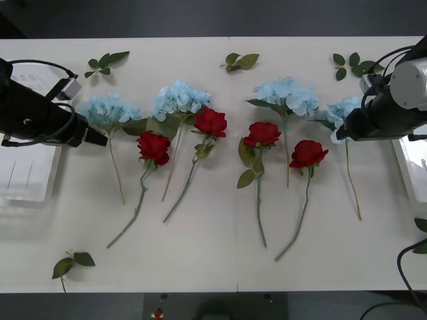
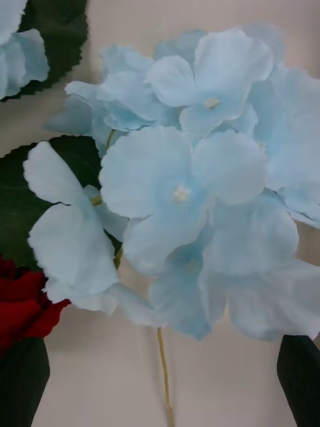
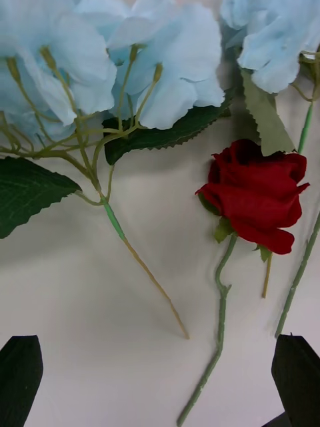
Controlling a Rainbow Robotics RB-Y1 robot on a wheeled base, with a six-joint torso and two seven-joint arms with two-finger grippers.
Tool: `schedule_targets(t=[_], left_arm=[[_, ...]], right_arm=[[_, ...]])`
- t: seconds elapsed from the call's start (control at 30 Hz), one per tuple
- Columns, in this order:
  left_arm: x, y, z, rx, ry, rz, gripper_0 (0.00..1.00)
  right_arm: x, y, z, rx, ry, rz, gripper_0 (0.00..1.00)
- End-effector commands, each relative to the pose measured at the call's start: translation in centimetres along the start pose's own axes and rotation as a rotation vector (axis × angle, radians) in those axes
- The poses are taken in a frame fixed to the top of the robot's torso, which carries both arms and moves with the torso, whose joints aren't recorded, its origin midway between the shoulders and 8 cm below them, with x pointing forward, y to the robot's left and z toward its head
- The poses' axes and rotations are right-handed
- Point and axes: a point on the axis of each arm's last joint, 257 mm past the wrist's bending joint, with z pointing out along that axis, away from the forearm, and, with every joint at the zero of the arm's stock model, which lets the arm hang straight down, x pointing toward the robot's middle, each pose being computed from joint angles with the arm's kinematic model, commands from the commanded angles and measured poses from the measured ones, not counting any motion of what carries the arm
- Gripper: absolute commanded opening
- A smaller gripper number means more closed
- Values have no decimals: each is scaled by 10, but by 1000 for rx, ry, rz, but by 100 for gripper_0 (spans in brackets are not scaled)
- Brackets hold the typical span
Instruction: Put the red flowers into the right box and the blue flowers into the left box
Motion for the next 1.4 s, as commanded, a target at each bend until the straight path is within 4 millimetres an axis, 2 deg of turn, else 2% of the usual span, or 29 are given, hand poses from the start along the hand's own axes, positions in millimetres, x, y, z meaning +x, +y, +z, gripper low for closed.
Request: schedule_targets(t=[0.03, 0.3, 0.4, 0.67, 0.8, 1.1, 1.4], left_arm=[[-9, -3, 3, -38, -19, -98, 100], [-7, -11, 30, -117, 5, -221, 100], [-2, -13, 39, -166, 28, -262, 100], [7, -6, 54, -262, 46, -301, 100], [11, 6, 61, -304, 54, -328, 100], [14, 21, 68, -359, 59, -358, 100], [7, 19, 77, -353, 23, -388, 100]], right_arm=[[-19, -22, -2, 20, -45, 28, 100], [-15, -38, 22, 38, -43, 57, 100], [-17, -38, 29, 36, -50, 54, 100], [-20, -22, 46, 40, -61, 3, 100], [-22, -9, 53, 18, -56, 11, 100], [-27, 8, 63, -7, -33, 17, 100], [-28, 14, 74, -10, -31, 10, 100]])
